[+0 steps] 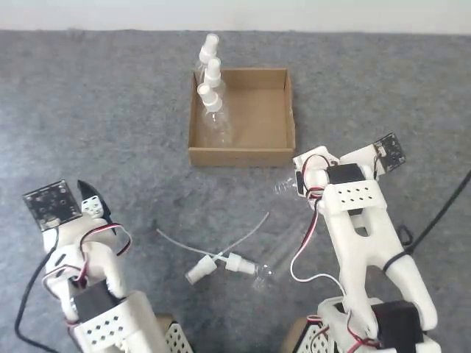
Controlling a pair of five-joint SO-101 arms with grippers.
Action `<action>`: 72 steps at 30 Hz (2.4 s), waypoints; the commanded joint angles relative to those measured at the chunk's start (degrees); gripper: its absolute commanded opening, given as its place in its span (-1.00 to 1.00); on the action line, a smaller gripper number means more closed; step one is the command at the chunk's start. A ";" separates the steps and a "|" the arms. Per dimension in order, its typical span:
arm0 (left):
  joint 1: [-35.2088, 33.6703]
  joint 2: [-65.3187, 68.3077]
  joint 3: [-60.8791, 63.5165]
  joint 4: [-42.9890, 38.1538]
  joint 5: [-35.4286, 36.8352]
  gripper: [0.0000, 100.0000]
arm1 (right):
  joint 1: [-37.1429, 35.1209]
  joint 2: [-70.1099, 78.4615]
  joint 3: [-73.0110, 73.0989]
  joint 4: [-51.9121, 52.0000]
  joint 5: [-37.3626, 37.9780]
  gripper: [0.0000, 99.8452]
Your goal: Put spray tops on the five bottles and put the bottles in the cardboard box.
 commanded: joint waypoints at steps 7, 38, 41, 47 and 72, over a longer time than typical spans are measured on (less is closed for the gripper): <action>-0.09 -0.70 -1.01 -1.76 0.62 -0.83 | 0.31 -0.40 -0.88 0.31 -0.62 -0.57; -0.09 -0.70 -1.01 -1.76 0.62 -0.83 | -0.40 -1.10 -21.80 29.85 29.89 -0.61; -0.09 -0.70 -1.01 -1.76 0.62 -0.83 | -0.75 -0.75 -21.63 29.67 37.45 -0.79; -0.09 -0.70 -1.01 -1.76 0.62 -0.83 | -0.57 -1.01 -21.63 26.33 45.45 -0.96; -0.09 -0.70 -1.01 -1.76 0.62 -0.83 | -1.01 -0.57 -20.84 27.47 105.58 -0.97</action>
